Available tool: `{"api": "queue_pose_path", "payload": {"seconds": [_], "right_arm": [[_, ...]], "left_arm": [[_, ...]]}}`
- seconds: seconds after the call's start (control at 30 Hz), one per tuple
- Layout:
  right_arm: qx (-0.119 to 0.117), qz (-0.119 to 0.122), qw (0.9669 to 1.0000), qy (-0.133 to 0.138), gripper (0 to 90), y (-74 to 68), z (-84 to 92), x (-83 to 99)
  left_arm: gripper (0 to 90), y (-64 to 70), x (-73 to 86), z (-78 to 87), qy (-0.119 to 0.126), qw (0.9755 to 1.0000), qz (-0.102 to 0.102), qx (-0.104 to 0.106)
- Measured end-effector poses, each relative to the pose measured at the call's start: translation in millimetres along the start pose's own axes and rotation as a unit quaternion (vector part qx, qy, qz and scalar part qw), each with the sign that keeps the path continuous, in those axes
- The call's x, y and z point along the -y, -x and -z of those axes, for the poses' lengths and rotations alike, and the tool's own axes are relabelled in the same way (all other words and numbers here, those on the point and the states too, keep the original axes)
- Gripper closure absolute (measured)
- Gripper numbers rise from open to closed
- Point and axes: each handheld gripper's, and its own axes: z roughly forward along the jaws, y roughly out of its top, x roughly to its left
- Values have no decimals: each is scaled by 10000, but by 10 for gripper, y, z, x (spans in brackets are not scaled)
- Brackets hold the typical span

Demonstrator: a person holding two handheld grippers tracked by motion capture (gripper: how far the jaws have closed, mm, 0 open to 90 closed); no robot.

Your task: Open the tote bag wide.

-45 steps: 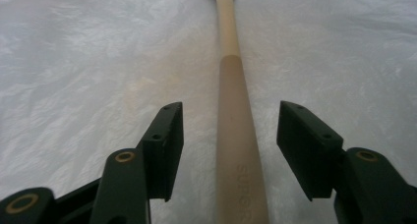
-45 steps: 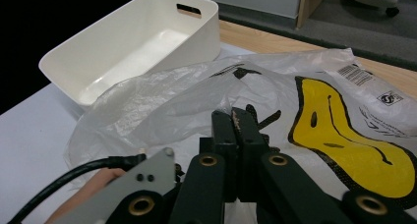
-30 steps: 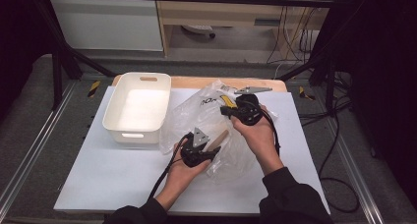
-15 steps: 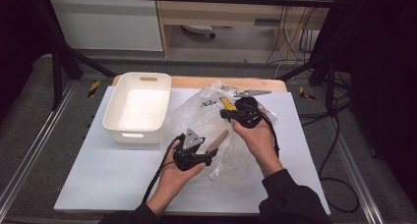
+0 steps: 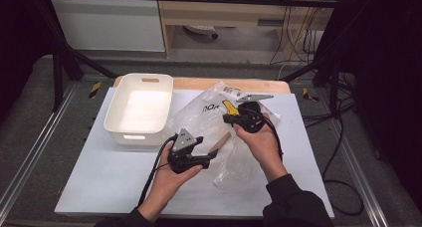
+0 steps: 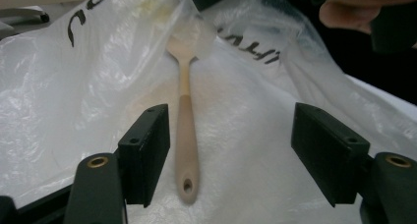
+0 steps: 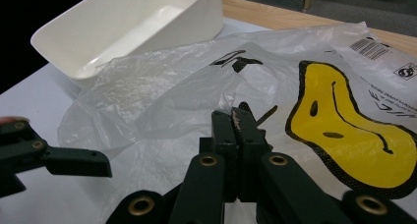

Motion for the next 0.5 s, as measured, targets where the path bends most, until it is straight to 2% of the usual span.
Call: {"api": "queue_pose_path", "payload": {"seconds": [0.07,0.13,0.27,0.5], "right_arm": [[-18,-26,10000,9,900,15,-6,22],[-43,-57,10000,26,900,18,-5,53],[-47,-43,10000,6,900,12,-25,140],[-140,-102,9999,-4,900,-17,-87,294]], "left_arm": [[300,-16,-4,41,11,10000,1,7],[298,-43,-7,84,21,9999,106,88],[284,-91,-22,171,54,9997,213,99],[276,-84,-57,272,95,9997,195,73]]}}
